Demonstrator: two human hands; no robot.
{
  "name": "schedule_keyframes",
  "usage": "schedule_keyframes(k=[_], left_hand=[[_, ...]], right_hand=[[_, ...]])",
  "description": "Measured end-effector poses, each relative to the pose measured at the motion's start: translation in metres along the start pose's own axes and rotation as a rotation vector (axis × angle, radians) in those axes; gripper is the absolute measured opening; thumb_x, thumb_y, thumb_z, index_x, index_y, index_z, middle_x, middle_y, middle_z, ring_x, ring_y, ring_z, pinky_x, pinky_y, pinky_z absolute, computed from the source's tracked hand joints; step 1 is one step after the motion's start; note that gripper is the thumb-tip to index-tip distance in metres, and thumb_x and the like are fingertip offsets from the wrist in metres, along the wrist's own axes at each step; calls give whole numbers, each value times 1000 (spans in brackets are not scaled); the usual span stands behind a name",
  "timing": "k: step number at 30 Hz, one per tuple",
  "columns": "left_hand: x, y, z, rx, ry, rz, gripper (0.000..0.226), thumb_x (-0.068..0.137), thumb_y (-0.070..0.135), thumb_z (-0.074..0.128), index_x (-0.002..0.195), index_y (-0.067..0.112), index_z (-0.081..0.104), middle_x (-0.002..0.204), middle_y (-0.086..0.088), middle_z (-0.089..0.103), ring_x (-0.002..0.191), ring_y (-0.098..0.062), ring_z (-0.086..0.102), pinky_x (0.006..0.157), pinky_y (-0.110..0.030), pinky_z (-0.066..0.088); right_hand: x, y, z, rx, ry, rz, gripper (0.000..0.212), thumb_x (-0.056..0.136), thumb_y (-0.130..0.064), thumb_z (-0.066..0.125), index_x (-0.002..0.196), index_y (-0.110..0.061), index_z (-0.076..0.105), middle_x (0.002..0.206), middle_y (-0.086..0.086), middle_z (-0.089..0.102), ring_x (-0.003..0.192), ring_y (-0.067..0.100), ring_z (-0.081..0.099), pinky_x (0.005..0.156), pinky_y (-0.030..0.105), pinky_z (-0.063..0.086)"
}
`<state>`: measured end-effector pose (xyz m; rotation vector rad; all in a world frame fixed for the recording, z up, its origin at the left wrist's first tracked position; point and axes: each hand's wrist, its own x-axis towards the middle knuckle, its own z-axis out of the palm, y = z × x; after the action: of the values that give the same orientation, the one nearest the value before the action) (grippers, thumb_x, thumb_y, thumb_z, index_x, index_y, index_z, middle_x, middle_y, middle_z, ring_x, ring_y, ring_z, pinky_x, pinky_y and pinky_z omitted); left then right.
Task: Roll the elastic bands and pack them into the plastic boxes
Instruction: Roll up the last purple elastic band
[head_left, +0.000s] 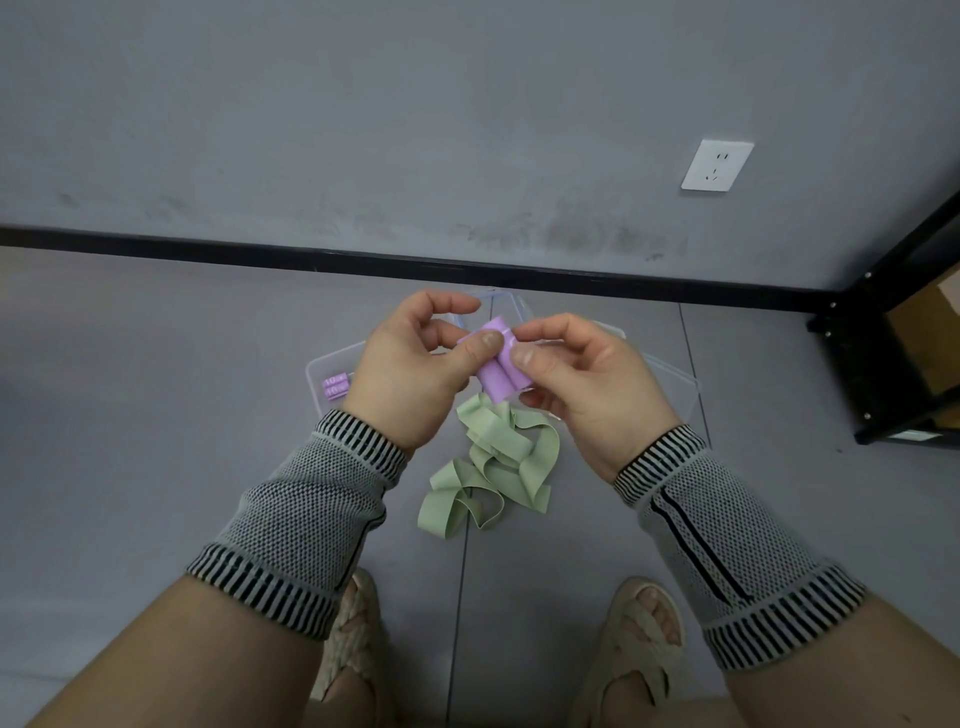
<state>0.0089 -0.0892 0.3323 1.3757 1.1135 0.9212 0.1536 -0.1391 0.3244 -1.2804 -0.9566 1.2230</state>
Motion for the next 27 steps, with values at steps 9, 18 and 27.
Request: schedule_keyframes(k=[9,18,27], left_hand=[[-3,5,1,-79,-23,-68,24,83,7,67,102,18,56,68,-1,71,65,-9,68,57,-18,48],[-3,8,3,-136,-39,-158,11,84,7,66,94,8,67,66,0,71,61,-5,65,54,-15,45],[-4,8,1,-151,-42,-160,11,85,3,63,92,11,62,67,-1,70,64,-6,67,57,-16,48]], right_hand=[[1,-1,-1,-37,97,-41,8,77,-13,75,83,-16,71,76,3,72,71,11,67,65,21,51],[1,-1,1,-44,121,-73,13,79,-10,73,91,-14,69,74,-8,71,72,4,66,68,19,52],[2,0,-1,-37,155,14,4,88,-14,64,86,-14,68,61,-2,67,53,8,59,55,22,48]])
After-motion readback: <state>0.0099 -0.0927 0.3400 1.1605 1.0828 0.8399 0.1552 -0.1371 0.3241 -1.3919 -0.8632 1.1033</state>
